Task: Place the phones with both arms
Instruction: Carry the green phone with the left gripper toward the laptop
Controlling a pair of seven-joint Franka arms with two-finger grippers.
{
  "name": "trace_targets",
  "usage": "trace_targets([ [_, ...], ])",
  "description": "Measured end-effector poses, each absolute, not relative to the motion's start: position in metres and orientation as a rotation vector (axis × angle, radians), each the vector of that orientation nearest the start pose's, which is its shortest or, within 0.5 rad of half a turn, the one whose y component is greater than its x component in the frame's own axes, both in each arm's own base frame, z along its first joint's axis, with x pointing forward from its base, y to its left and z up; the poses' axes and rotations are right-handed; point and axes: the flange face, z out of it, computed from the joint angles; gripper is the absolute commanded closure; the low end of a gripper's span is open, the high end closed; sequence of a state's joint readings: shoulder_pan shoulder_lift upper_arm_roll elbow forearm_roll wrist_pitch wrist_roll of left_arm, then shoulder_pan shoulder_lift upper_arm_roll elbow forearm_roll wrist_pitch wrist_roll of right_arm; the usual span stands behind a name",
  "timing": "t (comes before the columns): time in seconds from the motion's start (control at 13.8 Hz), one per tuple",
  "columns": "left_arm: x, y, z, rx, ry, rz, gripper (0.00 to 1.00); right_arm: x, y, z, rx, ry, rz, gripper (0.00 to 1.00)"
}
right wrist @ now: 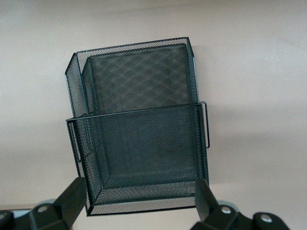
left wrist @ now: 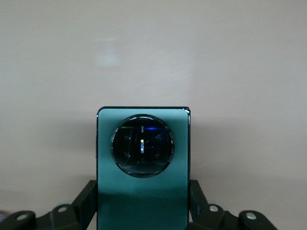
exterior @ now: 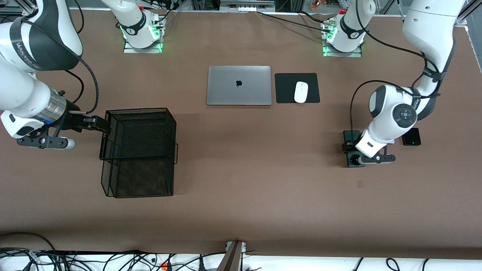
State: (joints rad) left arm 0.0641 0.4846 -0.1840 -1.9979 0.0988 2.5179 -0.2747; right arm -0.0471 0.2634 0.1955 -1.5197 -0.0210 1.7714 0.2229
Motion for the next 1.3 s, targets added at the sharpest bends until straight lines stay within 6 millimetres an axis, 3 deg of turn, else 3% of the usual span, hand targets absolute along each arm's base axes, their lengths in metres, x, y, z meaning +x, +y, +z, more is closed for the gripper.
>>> trace_targets([
  [0.29,0.611,-0.174,0.216,-3.219,-0.181,-0.064,1.0,0.636,0.08,0.511,-3.111,0.119,0.019,0.0],
  [0.79,0.573,-0.392,0.233,-3.19,-0.221,0.057,1.0,0.636,0.079,0.511,-3.111,0.123,0.019,0.0],
  [1.01,0.556,-0.451,0.216,-3.178,-0.203,0.031,1.0,0.636,0.079,0.511,-3.111,0.123,0.019,0.0],
  [1.3,0.544,-0.511,0.185,-3.156,-0.259,-0.059,1.0,0.636,0.079,0.511,-3.111,0.122,0.018,0.0],
])
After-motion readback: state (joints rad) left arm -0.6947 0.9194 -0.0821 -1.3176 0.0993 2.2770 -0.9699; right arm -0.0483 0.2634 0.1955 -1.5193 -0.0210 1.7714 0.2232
